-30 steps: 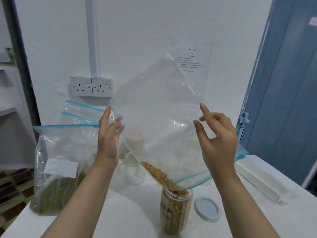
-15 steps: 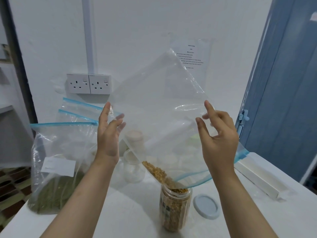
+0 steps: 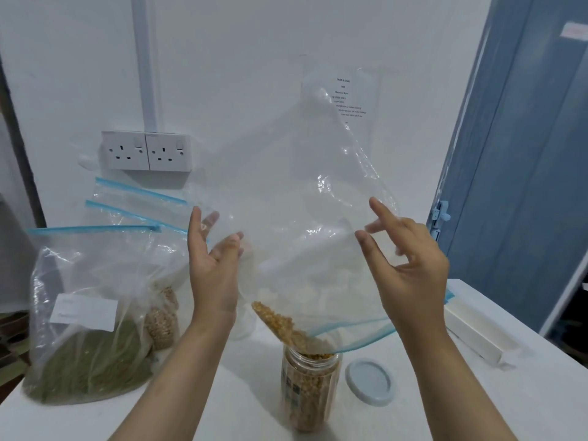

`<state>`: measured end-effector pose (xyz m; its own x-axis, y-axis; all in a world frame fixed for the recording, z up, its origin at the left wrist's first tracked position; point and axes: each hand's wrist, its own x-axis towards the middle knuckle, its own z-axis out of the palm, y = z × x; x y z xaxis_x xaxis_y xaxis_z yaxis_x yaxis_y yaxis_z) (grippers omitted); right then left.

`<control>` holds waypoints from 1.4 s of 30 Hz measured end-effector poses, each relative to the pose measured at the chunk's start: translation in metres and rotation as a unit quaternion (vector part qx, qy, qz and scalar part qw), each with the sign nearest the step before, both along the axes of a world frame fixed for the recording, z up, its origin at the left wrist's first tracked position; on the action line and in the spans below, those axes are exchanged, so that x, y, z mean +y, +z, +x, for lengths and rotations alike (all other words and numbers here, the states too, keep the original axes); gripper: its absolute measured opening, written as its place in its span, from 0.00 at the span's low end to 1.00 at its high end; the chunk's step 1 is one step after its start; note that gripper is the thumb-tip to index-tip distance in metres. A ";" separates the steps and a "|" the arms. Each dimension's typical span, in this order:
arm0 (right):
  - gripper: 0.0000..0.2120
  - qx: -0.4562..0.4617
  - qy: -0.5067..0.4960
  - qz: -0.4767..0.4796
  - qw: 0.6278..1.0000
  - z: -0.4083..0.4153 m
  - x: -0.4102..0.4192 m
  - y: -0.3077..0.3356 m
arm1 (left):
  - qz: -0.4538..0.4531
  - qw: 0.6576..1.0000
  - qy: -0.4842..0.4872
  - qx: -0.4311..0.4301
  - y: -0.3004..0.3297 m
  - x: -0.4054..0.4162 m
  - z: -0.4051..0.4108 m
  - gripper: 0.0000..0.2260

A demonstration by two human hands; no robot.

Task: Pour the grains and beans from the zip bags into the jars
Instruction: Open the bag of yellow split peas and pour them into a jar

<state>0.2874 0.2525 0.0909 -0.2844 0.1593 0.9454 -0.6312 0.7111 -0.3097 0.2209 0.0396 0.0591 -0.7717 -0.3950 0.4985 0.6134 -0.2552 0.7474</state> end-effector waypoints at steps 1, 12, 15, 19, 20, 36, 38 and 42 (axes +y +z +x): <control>0.21 -0.007 0.001 0.002 1.000 0.002 0.002 -0.001 | -0.010 1.000 0.006 0.004 0.000 0.002 0.000 0.29; 0.23 -0.016 0.012 -0.043 0.999 0.005 0.009 -0.006 | -0.035 0.998 0.034 0.026 0.006 0.012 -0.002 0.31; 0.23 -0.015 0.023 -0.053 0.998 0.005 0.009 -0.006 | -0.037 0.998 0.038 0.031 0.007 0.014 -0.003 0.31; 0.23 -0.021 0.047 -0.069 0.996 0.006 0.013 -0.006 | -0.035 0.998 0.034 0.039 0.008 0.016 -0.003 0.31; 0.23 -0.022 0.052 -0.073 0.996 0.006 0.014 -0.007 | -0.034 0.998 0.033 0.042 0.009 0.017 -0.002 0.31; 0.23 -0.024 0.101 -0.107 0.989 0.011 0.013 -0.009 | -0.062 0.996 0.019 0.061 0.023 0.015 -0.006 0.34; 0.23 -0.025 0.106 -0.104 0.989 0.012 0.013 -0.010 | -0.055 0.996 0.007 0.063 0.025 0.013 -0.008 0.32; 0.23 -0.027 0.107 -0.114 0.987 0.014 0.015 -0.010 | -0.053 0.996 -0.008 0.073 0.032 0.007 -0.012 0.29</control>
